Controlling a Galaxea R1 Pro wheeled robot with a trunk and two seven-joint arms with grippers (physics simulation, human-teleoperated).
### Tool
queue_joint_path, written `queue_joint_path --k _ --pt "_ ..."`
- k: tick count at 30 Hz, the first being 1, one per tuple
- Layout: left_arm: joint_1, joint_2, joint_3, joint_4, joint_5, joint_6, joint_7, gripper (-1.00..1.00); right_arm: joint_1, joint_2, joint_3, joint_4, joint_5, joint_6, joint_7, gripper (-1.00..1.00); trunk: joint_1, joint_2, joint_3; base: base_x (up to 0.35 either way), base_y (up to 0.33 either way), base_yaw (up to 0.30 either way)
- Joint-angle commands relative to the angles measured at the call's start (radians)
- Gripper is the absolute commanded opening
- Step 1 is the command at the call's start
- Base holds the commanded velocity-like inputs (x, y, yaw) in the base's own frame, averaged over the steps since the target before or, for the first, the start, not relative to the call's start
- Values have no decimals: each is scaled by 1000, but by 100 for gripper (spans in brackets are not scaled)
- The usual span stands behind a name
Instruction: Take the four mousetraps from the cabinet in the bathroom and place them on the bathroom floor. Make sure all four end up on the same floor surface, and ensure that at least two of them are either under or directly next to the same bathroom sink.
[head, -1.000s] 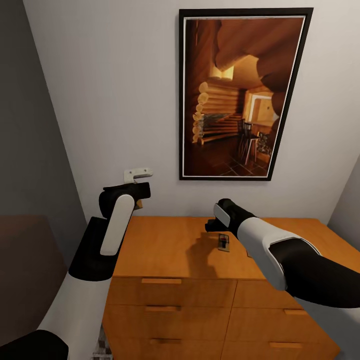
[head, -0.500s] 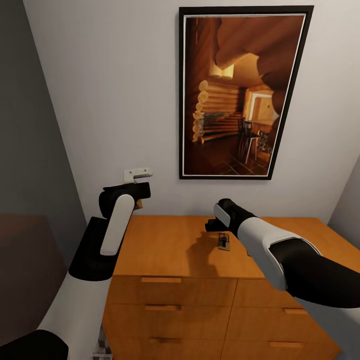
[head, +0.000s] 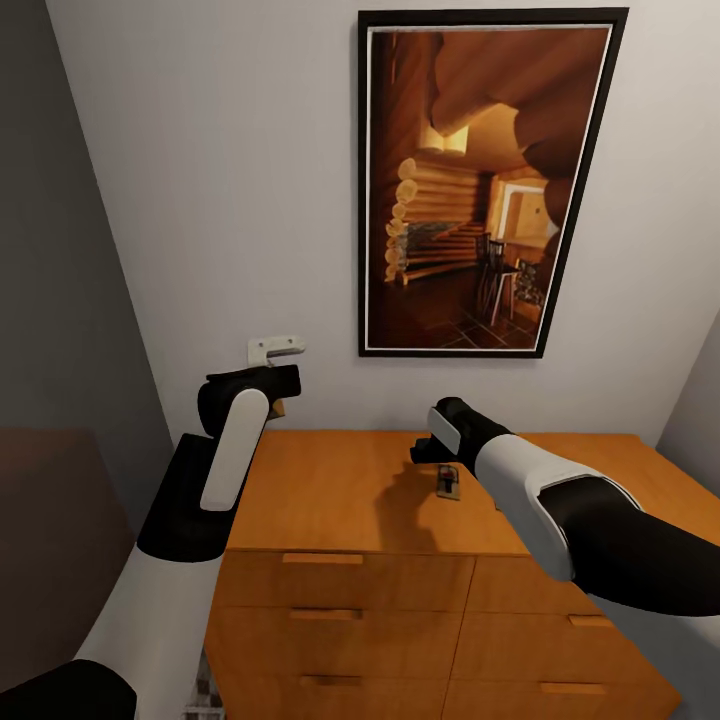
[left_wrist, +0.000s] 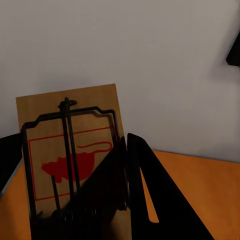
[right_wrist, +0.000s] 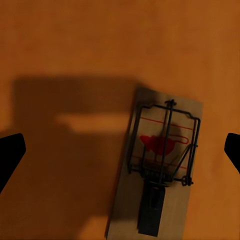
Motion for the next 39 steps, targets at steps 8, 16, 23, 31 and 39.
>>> queue_joint_path --k 8,16,23,31,39 --pt "-1 -1 -1 -1 7 5 11 -100 0 0 6 -1 -11 4 -7 100 0 -1 -1 0 0 0" --pt "-1 -1 -1 -1 7 5 11 -100 0 0 6 -1 -11 4 -7 100 0 -1 -1 0 0 0" --pt "-2 -1 -1 -1 7 5 11 -100 0 -1 6 0 -11 4 -7 100 15 -29 -14 0 0 0" --pt "-1 -1 -1 -1 7 5 11 -100 0 -4 4 1 -11 4 -7 100 19 -36 -17 0 0 0" --pt "-1 -1 -1 -1 7 5 11 -100 0 -6 3 6 -12 4 -7 100 27 -50 -23 0 0 0"
